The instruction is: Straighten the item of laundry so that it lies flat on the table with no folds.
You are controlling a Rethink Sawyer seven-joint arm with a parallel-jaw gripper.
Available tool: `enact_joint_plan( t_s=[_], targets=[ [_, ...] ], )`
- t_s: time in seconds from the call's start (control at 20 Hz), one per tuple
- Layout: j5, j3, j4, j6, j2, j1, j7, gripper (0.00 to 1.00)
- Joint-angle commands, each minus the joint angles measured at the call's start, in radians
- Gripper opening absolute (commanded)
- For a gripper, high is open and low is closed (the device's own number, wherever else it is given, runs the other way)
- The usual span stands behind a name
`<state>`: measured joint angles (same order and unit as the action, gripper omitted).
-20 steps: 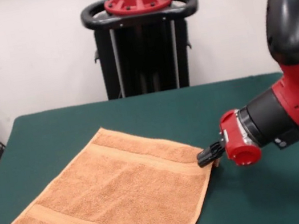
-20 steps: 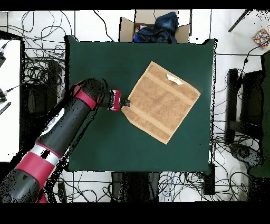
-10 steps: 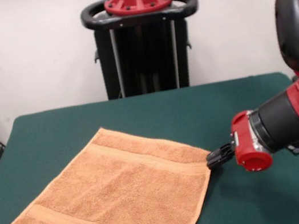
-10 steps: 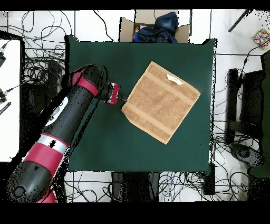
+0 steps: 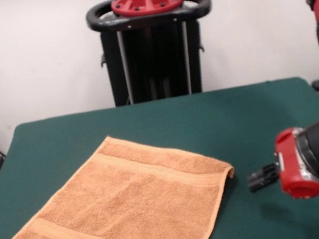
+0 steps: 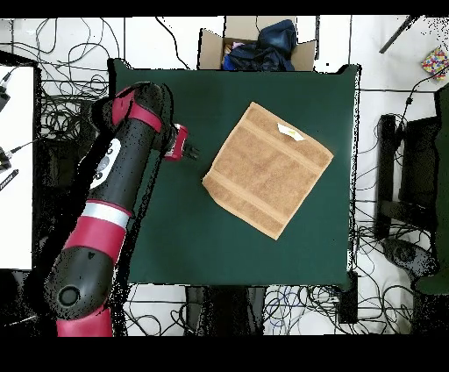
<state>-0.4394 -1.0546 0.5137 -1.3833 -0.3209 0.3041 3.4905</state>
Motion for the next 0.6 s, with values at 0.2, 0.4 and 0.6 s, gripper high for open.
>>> enact_joint_plan(
  t_s=[0.2,0.4,0.6],
  targets=[
    [-0.066,0.049,-0.142,0.041,-0.113,-0.012,0.180,0.00],
    [-0.058,0.054,-0.143,0.075,-0.144,-0.010,0.192,0.00],
    [-0.041,0.035,-0.160,0.067,-0.169,-0.016,0.186,0.00]
  ],
)
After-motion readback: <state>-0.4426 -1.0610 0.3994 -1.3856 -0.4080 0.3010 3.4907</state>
